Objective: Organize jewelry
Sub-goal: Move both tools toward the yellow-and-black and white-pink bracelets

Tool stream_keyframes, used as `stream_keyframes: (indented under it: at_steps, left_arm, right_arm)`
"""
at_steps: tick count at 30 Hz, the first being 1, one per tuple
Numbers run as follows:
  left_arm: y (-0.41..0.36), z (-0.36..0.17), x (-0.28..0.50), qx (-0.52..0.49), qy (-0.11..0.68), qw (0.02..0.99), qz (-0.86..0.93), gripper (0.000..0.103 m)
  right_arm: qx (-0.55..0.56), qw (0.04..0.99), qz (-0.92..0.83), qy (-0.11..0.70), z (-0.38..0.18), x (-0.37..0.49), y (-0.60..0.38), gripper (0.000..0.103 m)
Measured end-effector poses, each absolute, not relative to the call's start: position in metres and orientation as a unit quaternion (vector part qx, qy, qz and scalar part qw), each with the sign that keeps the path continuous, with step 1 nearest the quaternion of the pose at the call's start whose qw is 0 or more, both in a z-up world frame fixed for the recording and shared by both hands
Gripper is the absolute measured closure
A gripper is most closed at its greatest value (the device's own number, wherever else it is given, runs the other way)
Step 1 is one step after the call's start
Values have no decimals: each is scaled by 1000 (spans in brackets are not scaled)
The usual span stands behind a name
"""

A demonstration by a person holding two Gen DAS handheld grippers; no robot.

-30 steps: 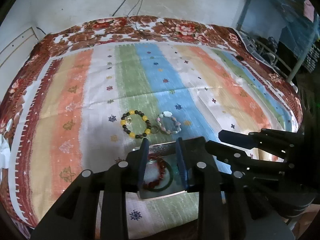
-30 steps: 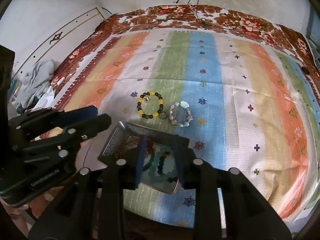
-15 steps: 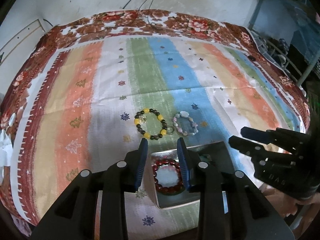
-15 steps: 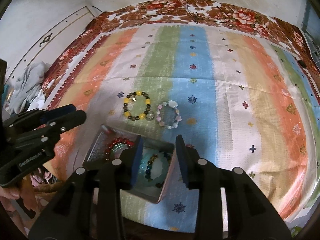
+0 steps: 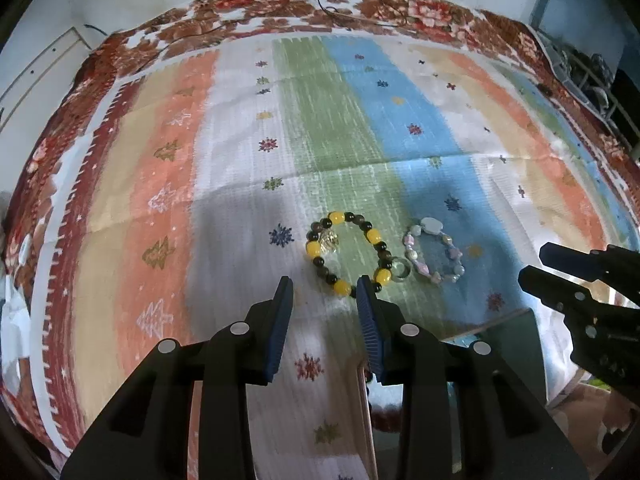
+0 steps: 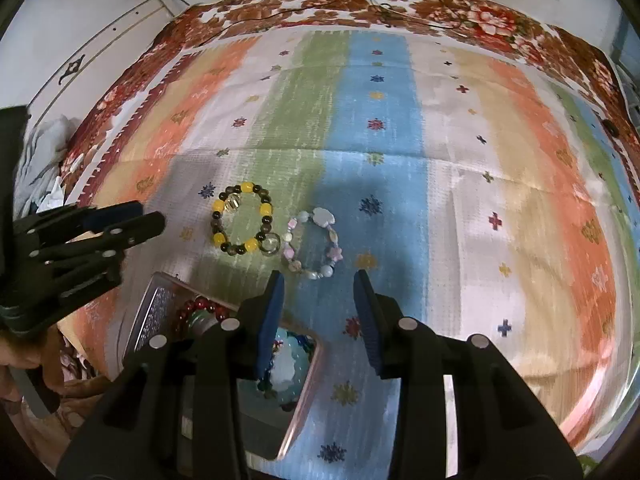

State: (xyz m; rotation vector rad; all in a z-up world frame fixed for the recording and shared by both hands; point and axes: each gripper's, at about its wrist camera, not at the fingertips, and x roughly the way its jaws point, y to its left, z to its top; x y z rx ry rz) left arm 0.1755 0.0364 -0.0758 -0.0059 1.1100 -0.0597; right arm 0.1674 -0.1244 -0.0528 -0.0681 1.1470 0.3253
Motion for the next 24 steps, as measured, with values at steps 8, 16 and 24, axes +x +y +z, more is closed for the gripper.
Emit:
stream_keyframes:
  at_steps: [8,16,24]
  left_arm:
    - [31,-90,198,18,539,842,-36,70]
    - [45,-112,216,22,560,828,-23,71]
    - [43,-123,235,19,570,821,-35,71]
  right_arm:
    - [-46,814,158,558,-71,192,-113,65]
    - [-50,795,154,584,-96,215,-110,65]
    - [-65,783,153,600,-114,231,-101,65]
